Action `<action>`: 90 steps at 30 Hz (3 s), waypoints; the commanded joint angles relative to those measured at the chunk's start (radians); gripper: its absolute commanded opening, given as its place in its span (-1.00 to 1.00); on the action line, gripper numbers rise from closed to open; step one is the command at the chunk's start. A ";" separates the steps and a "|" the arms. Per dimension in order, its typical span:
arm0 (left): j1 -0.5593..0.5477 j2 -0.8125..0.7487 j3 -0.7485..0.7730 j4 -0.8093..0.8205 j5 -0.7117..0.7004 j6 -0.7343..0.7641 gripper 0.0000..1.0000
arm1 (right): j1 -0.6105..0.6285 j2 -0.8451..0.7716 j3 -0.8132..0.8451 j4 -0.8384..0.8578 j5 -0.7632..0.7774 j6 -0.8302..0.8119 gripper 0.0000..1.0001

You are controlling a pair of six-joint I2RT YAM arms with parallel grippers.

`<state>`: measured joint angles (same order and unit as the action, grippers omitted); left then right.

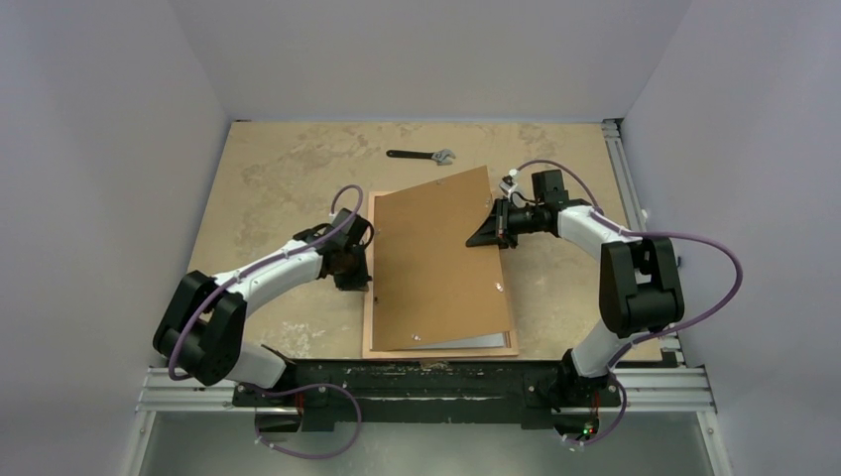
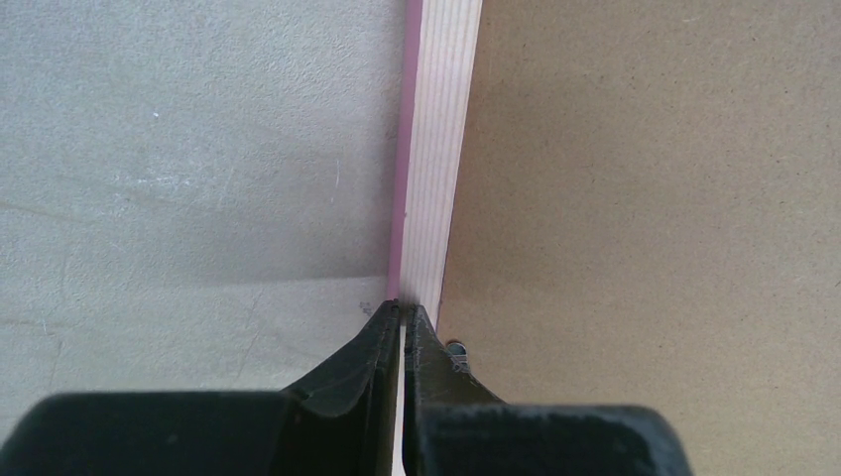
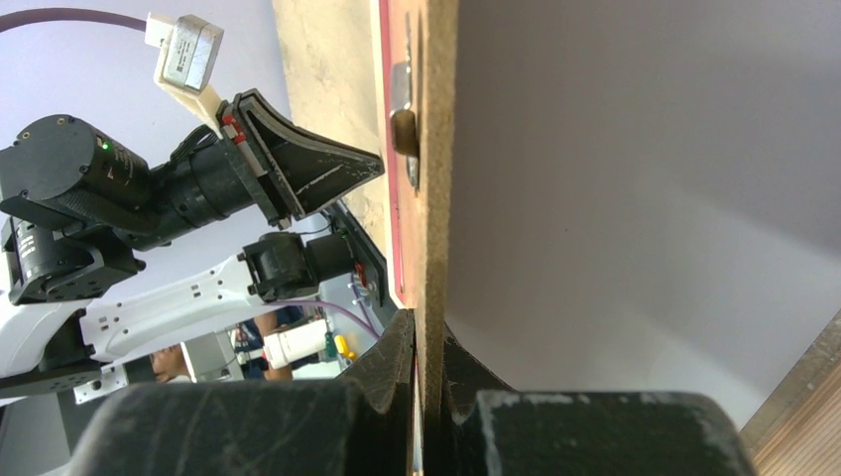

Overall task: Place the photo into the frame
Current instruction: Place the photo frame item in the photo frame.

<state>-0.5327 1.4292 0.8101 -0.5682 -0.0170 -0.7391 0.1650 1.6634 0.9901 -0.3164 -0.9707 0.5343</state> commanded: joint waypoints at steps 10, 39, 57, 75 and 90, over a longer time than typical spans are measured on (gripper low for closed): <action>-0.010 0.047 0.016 -0.028 -0.058 0.026 -0.98 | 0.061 0.024 -0.029 -0.028 0.085 -0.026 -1.00; -0.016 0.011 0.043 -0.084 -0.097 0.021 -0.53 | 0.115 0.034 -0.090 -0.039 0.224 -0.066 -0.69; -0.015 -0.279 0.089 -0.166 -0.100 0.024 0.39 | 0.181 0.029 -0.039 -0.115 0.391 -0.115 0.24; -0.014 -0.416 0.129 -0.232 -0.121 0.033 0.46 | 0.271 0.064 0.063 -0.203 0.556 -0.139 0.58; -0.014 -0.405 0.132 -0.248 -0.128 0.040 0.46 | 0.309 0.041 0.123 -0.289 0.689 -0.135 0.88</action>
<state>-0.5449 1.0195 0.8982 -0.8066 -0.1287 -0.7162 0.4625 1.7161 1.0588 -0.5659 -0.3599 0.4248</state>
